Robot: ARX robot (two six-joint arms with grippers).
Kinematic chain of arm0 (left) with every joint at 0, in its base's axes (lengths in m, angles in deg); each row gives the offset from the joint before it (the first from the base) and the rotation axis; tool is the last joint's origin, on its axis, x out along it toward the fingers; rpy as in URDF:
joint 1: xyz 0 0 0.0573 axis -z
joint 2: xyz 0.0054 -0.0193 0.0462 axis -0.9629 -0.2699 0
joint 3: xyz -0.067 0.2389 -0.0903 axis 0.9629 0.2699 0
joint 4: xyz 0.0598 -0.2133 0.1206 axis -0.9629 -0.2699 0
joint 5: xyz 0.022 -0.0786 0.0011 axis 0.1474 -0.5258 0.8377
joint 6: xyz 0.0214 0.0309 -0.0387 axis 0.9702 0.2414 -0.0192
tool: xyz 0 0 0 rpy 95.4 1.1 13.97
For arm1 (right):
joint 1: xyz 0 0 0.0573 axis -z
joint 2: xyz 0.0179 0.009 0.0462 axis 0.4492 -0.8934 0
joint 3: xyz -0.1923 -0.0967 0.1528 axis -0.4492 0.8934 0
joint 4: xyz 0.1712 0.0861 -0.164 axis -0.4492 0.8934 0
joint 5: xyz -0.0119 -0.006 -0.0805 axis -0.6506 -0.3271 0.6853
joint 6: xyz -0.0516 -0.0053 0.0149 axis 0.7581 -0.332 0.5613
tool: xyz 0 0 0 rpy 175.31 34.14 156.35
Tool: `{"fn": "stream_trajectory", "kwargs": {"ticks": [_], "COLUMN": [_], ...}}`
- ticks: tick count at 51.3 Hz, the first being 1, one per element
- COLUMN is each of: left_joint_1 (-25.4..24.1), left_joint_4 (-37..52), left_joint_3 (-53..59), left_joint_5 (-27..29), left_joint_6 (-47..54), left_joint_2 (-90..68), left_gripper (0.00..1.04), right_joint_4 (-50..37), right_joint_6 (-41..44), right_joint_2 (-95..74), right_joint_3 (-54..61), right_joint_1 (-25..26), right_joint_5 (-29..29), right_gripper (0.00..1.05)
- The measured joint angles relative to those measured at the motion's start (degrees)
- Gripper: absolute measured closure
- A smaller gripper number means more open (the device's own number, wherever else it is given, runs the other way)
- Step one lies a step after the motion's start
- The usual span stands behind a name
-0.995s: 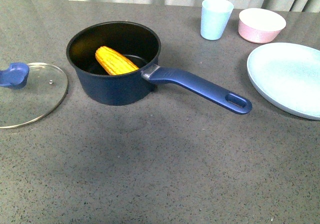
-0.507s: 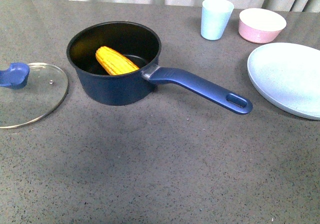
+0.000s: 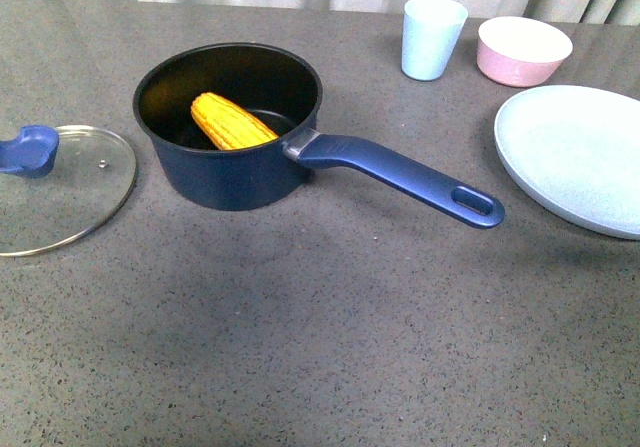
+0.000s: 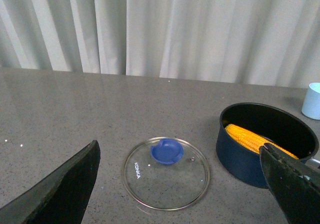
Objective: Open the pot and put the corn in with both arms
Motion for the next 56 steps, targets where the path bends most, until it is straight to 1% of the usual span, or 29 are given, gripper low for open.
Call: {"fn": "stream_trajectory", "kwargs": {"ticks": [1, 3, 9, 13, 16, 40, 56], "left_joint_1": [0.0, 0.0, 0.0, 0.0, 0.0, 0.0, 0.0], "left_joint_4": [0.0, 0.0, 0.0, 0.0, 0.0, 0.0, 0.0], "left_joint_3": [0.0, 0.0, 0.0, 0.0, 0.0, 0.0, 0.0], "left_joint_5": [0.0, -0.02, 0.02, 0.02, 0.02, 0.02, 0.0], "left_joint_6": [0.0, 0.0, 0.0, 0.0, 0.0, 0.0, 0.0], "left_joint_2": [0.0, 0.0, 0.0, 0.0, 0.0, 0.0, 0.0], "left_gripper": [0.09, 0.09, 0.09, 0.09, 0.09, 0.09, 0.09], "right_joint_4": [0.55, 1.22, 3.5, 2.03, 2.49, 16.41, 22.23], "right_joint_6": [0.02, 0.02, 0.02, 0.02, 0.02, 0.02, 0.02], "right_joint_2": [0.74, 1.75, 4.9, 5.66, 6.49, 21.14, 27.17], "right_joint_3": [0.2, 0.5, 1.31, 2.71, 2.73, 2.75, 2.75], "right_joint_1": [1.05, 2.47, 4.35, 4.37, 4.39, 4.52, 4.52], "right_joint_5": [-1.81, -2.97, -3.32, -3.8, -3.63, -3.72, -3.74], "right_gripper": [1.03, 1.03, 1.03, 1.03, 1.03, 1.03, 1.03]}}
